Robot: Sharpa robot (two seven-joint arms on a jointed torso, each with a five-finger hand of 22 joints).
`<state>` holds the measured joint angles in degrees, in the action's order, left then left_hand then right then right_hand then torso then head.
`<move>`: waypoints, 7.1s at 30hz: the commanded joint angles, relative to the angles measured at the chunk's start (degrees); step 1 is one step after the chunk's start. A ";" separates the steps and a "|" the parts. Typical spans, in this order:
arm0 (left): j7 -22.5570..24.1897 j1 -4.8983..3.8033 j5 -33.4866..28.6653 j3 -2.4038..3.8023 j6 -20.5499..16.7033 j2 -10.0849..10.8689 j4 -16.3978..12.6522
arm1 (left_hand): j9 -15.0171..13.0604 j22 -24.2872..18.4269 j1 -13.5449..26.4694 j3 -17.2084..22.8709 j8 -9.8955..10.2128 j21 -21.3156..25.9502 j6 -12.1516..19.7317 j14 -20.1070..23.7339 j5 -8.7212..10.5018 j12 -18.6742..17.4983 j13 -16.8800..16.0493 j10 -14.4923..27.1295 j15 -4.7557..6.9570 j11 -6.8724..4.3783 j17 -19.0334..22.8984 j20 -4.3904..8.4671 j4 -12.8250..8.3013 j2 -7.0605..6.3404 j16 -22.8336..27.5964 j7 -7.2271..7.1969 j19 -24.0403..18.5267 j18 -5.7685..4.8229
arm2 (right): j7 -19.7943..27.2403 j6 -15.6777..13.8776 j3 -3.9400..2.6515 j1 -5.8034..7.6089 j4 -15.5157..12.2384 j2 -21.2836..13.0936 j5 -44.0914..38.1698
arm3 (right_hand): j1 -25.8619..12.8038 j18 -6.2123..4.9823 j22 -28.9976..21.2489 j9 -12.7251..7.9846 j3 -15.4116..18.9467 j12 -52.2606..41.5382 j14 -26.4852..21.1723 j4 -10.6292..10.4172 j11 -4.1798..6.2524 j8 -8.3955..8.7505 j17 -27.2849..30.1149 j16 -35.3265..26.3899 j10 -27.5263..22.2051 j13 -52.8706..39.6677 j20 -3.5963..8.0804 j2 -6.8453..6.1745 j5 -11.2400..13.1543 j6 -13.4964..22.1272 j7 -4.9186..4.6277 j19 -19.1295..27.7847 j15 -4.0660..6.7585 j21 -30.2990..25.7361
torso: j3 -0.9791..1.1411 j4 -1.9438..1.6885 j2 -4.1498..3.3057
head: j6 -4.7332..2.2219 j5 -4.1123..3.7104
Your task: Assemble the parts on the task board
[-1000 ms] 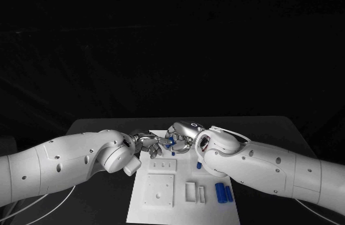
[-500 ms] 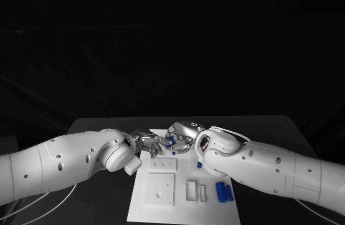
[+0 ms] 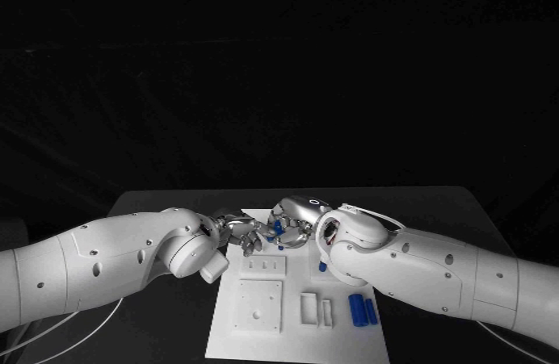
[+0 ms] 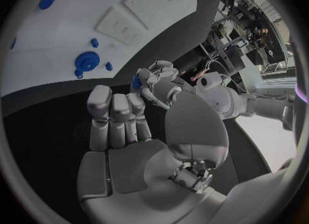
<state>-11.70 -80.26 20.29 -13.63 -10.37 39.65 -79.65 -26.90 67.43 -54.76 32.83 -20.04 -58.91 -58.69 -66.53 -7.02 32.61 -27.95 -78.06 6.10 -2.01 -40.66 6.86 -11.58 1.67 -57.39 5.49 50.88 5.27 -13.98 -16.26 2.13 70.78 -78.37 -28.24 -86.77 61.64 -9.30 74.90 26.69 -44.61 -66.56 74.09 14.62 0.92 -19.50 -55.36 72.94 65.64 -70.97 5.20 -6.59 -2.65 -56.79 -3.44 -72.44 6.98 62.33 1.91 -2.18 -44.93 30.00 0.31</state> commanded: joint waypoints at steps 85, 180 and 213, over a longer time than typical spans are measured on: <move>-9.68 3.54 34.46 -0.11 5.45 -9.09 11.18 | -14.50 1.80 3.35 1.89 -1.77 -6.12 -10.49 -4.16 -3.77 11.44 -4.92 -4.45 3.49 -3.92 -2.15 7.18 -2.22 -1.58 -11.26 -5.27 3.15 -0.81 | 4.78 -13.85 -1.09 2.26 4.61 -10.88 14.53 | -4.11 -5.70 -0.14 -0.82 5.64 3.45 -0.32 -7.17 -2.64 4.74 0.06 -2.16 -3.78 3.43 0.51 -8.37 -5.63 6.58 -4.81 0.35 -2.36 -2.37 | -0.01 0.18 -0.11 | 2.82 1.47; -8.77 7.53 36.29 -0.08 5.03 -11.65 15.15 | -17.27 3.20 4.85 2.05 -0.27 -7.28 -11.99 -4.20 -0.19 16.73 -6.34 -4.09 4.45 -4.20 -1.86 7.59 -1.95 -2.05 -15.36 -5.63 3.84 -0.46 | 4.42 -12.50 -1.19 2.25 4.76 -10.33 14.55 | -3.95 -5.70 -0.06 -0.77 6.05 3.35 -0.25 -7.50 -2.57 4.59 0.04 -2.29 -3.79 3.73 0.54 -8.10 -6.42 6.44 -4.74 0.31 -2.29 -2.52 | 0.11 0.21 -0.04 | 3.95 0.57; -8.34 7.75 36.30 -0.08 4.53 -11.94 15.81 | -18.59 3.53 8.19 0.46 -0.02 -7.31 -12.34 -3.66 4.24 18.71 -6.60 -3.32 4.84 -4.37 -1.18 7.74 2.86 -6.41 -16.85 -5.82 3.82 -0.15 | 4.52 -12.46 -1.19 2.24 5.00 -10.18 14.67 | -3.98 -5.70 -0.04 -0.77 6.18 3.33 -0.26 -7.56 -2.56 4.58 0.03 -2.33 -3.82 3.79 0.54 -8.10 -6.45 6.45 -4.73 0.32 -2.29 -2.57 | 0.07 0.19 -0.03 | 3.97 0.38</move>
<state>-20.79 -72.68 56.79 -13.68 -6.51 27.99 -63.72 -45.50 70.87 -46.52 33.26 -20.31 -66.11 -67.09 -70.63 -2.93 51.03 -34.49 -82.41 11.09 -5.57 -41.93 7.68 -9.04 -4.32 -73.89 1.05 54.38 5.32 -9.86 -29.34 0.96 73.02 -73.37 -38.50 -72.06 57.04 -9.62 74.79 25.86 -38.75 -63.16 73.79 7.18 -1.53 -14.59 -55.35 70.90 61.74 -67.23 5.41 -14.79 -8.87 -51.31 -6.87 -72.27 4.71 60.11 1.98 -1.98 -44.94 33.95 0.70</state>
